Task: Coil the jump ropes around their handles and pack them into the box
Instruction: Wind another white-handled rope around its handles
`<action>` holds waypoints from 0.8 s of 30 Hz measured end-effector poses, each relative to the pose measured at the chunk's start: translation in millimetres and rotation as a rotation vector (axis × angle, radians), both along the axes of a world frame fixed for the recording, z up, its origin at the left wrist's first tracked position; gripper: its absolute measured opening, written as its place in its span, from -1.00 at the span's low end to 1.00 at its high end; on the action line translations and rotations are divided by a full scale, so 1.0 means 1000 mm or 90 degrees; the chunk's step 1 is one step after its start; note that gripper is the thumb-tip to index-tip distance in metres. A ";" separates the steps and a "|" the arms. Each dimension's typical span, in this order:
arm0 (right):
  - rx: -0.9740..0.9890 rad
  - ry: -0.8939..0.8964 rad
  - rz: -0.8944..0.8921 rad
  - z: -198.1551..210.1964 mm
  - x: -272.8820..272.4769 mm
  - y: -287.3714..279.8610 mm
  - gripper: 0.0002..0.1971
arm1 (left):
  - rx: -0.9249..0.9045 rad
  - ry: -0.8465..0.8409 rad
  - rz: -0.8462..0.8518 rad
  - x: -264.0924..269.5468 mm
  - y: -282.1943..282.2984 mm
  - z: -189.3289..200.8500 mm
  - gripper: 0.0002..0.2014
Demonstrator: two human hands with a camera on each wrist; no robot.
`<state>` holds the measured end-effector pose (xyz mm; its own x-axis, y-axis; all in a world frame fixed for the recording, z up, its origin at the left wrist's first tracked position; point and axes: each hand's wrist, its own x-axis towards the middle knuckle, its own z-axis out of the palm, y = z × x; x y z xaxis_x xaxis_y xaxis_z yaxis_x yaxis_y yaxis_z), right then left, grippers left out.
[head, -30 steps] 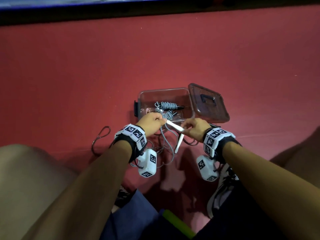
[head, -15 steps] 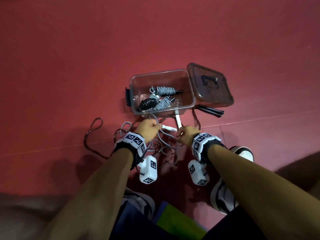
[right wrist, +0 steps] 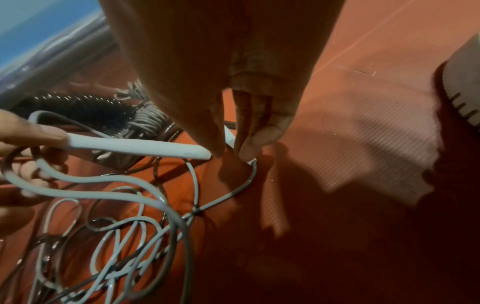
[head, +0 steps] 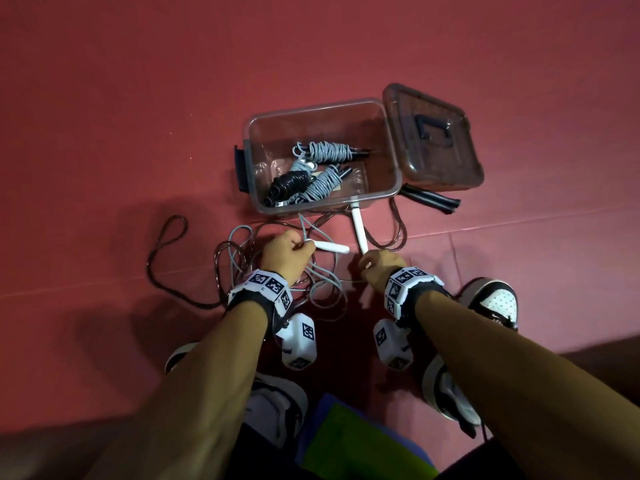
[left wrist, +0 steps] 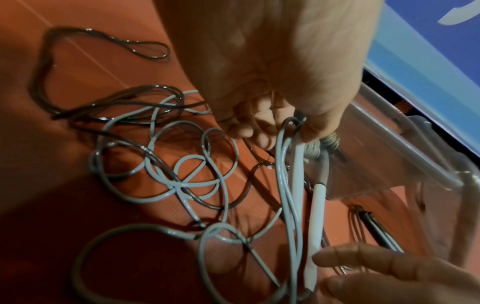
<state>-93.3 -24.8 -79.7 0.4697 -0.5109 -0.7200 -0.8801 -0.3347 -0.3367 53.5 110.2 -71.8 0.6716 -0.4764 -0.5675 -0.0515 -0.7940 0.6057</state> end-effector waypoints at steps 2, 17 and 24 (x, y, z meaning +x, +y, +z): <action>0.006 0.011 -0.009 -0.006 0.002 -0.001 -0.72 | -0.006 -0.006 -0.006 -0.002 0.003 -0.008 -0.68; -0.012 0.057 -0.044 -0.027 0.001 0.001 -0.66 | -0.007 0.007 0.002 -0.007 -0.005 -0.030 -0.59; -0.031 0.025 -0.055 -0.033 -0.003 0.005 -0.71 | 0.004 0.008 -0.002 -0.007 -0.007 -0.030 -0.59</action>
<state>-96.7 -19.9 -112.2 0.3939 -0.5830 -0.7106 -0.9188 -0.2717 -0.2864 46.7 103.2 -101.8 0.6628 -0.4748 -0.5790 -0.0456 -0.7975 0.6016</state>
